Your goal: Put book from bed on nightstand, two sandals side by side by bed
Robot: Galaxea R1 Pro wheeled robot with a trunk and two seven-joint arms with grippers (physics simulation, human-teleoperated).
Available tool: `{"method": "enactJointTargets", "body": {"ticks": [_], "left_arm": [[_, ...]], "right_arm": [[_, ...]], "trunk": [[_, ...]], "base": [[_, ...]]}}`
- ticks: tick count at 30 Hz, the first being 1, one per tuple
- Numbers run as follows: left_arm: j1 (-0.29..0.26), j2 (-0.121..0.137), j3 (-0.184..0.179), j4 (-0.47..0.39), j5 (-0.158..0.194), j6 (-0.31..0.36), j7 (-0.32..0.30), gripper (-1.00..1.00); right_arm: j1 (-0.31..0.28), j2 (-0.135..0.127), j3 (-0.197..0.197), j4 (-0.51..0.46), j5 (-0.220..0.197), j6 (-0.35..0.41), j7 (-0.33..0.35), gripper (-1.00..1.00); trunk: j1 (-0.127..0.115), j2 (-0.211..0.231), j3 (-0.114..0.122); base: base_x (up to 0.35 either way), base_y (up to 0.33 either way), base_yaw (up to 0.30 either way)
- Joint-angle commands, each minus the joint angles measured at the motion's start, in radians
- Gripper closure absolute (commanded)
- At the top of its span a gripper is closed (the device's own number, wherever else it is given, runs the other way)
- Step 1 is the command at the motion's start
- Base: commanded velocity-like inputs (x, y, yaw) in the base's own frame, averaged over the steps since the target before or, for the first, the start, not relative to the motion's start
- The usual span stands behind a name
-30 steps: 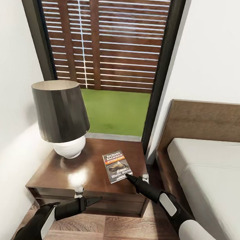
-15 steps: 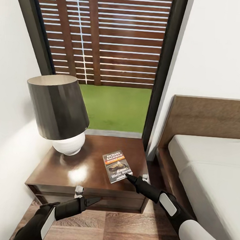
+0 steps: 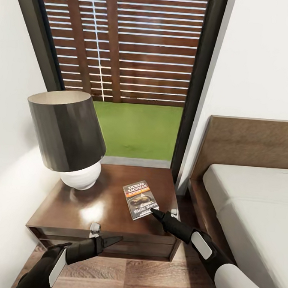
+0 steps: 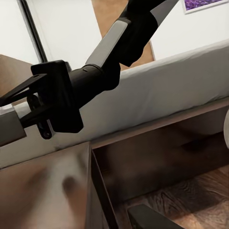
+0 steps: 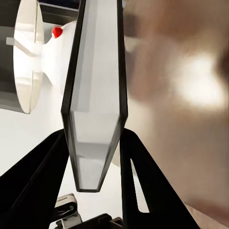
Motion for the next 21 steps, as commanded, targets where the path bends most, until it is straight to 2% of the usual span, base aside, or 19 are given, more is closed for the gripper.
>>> {"method": "enactJointTargets", "body": {"ticks": [1,6,12,21], "left_arm": [[0.0,0.0,0.0,0.0,0.002,0.01,-0.003,-1.0],[0.0,0.0,-0.001,0.0,0.002,0.01,-0.003,-1.0],[0.0,0.0,0.0,0.0,0.002,0.01,-0.003,-1.0],[0.0,0.0,-0.001,0.0,0.002,0.01,-0.002,-1.0]], "right_arm": [[-0.001,-0.001,0.005,0.0,-0.011,0.007,-0.001,1.0],[-0.001,-0.001,0.005,0.0,-0.011,0.007,-0.001,1.0],[-0.001,-0.001,0.005,0.0,-0.011,0.007,-0.001,1.0],[-0.001,0.0,0.005,0.0,-0.011,0.007,-0.001,1.0]], "trunk": [[0.0,0.0,-0.001],[0.0,0.0,-0.001],[0.0,0.0,-0.001],[0.0,0.0,-0.001]], "base": [[0.019,0.0,0.0],[0.028,0.001,0.0],[0.195,0.047,0.0],[0.021,0.006,0.0]]}}
